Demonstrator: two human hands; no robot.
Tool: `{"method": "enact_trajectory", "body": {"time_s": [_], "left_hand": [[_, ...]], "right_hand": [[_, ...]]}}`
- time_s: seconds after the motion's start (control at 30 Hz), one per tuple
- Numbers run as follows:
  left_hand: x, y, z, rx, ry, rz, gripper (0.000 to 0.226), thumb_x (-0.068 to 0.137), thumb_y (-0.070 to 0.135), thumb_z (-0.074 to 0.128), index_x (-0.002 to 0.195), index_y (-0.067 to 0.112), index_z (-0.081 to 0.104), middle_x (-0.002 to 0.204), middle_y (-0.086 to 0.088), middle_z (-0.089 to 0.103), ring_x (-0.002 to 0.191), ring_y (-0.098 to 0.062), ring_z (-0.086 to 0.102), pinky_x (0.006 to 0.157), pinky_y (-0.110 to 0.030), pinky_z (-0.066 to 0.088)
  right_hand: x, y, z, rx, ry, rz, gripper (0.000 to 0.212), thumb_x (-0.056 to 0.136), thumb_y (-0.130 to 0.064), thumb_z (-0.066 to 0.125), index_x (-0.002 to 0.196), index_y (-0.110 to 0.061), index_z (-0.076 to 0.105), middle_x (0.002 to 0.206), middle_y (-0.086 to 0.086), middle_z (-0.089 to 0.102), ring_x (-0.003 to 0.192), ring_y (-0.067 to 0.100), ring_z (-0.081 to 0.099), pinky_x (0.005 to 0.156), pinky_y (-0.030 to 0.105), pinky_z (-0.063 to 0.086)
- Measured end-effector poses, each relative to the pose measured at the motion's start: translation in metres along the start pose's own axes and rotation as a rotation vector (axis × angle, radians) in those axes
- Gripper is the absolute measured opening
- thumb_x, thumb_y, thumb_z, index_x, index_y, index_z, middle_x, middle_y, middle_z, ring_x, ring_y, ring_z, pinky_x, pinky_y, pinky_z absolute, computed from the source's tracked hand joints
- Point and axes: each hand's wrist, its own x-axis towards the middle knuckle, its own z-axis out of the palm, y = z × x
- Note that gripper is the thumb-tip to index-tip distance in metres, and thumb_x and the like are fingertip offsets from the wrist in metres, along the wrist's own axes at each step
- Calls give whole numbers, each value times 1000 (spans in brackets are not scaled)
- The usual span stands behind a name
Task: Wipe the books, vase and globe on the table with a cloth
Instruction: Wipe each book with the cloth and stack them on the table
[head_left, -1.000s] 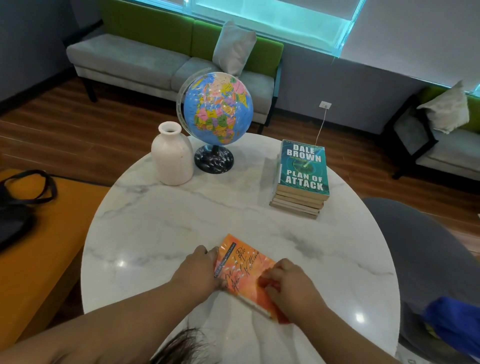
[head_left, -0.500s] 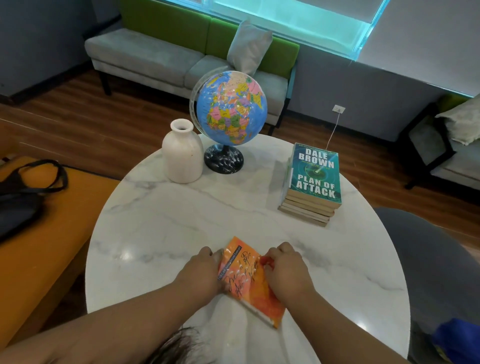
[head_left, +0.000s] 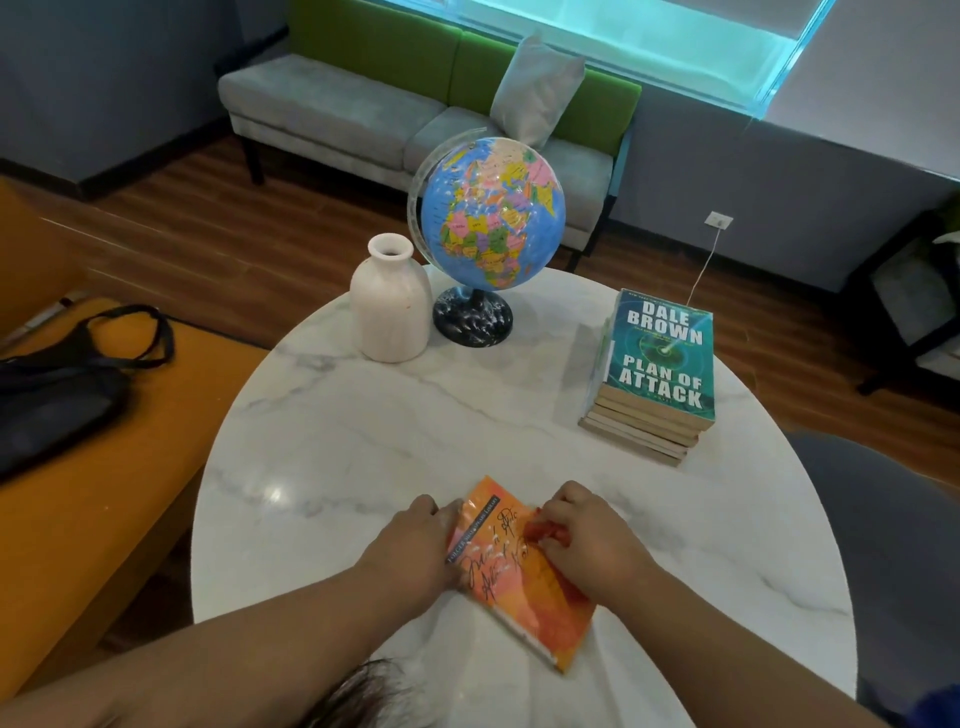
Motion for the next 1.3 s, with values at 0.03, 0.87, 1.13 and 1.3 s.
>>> {"method": "enact_trajectory", "body": {"time_s": [0.03,0.87,1.13,1.3], "left_hand": [[0,0,0,-4,3,2,76,79,41,70,144,31,32,113,0,45,101,-18,54,84,-28,48],[1,1,-1,-1,3,-11,69,77,40,72,138,32,39,102,2,42,89,-16,51,76,-27,45],[1,2,-1,1,2,-7,71,79,41,71,141,32,37,109,1,45,99,-18,55,83,-29,48],[0,1,-1,2,-2,-7,74,79,41,71,143,33,34,109,1,45,99,-17,54,83,-29,48]], "right_hand": [[2,-1,-1,-11,20,16,22,88,-22,60,99,-36,71,101,-14,46,99,11,51,88,26,47],[26,-43,0,-151,-60,-167,22,90,-25,58,108,-31,69,113,-6,49,103,18,47,90,32,45],[24,-32,-10,-180,-82,-130,20,90,-25,59,105,-33,70,109,-8,50,101,17,49,87,31,47],[11,-19,-11,-90,-161,-132,23,86,-24,62,103,-35,72,108,-10,50,100,14,52,88,32,48]]}}
